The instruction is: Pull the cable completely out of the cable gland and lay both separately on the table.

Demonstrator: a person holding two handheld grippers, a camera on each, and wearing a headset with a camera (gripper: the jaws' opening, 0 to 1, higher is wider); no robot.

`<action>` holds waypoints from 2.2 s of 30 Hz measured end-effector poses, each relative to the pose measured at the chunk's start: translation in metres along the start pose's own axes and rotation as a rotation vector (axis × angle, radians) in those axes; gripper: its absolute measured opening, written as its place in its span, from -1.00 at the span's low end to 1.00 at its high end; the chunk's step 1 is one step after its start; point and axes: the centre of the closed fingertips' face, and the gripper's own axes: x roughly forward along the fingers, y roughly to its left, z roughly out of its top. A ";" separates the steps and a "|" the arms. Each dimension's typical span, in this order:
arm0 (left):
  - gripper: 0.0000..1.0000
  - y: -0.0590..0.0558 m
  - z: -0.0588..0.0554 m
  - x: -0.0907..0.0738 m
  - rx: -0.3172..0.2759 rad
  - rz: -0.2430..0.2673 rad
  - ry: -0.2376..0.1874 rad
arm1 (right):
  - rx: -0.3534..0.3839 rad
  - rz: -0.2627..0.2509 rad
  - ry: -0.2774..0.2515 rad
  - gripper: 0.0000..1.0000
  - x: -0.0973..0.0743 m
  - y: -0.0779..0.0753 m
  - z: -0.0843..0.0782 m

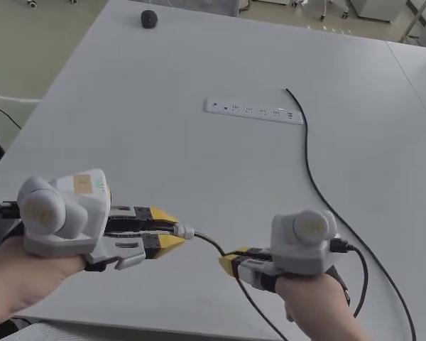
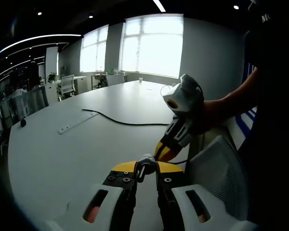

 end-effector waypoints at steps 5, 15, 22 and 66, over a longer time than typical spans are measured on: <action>-0.70 0.000 -0.002 0.001 0.004 0.000 0.005 | -0.109 -0.016 -0.065 -0.53 -0.003 0.004 0.017; -0.69 -0.003 -0.006 0.002 -0.019 -0.003 0.018 | -0.755 -0.044 -0.107 -0.53 -0.012 0.052 0.060; -0.69 -0.001 -0.006 0.004 -0.019 -0.001 0.018 | -0.799 0.000 -0.033 -0.63 -0.002 0.060 0.049; -0.69 -0.011 0.006 0.004 0.001 0.005 -0.004 | -0.467 -0.005 0.005 -1.00 -0.006 0.017 0.017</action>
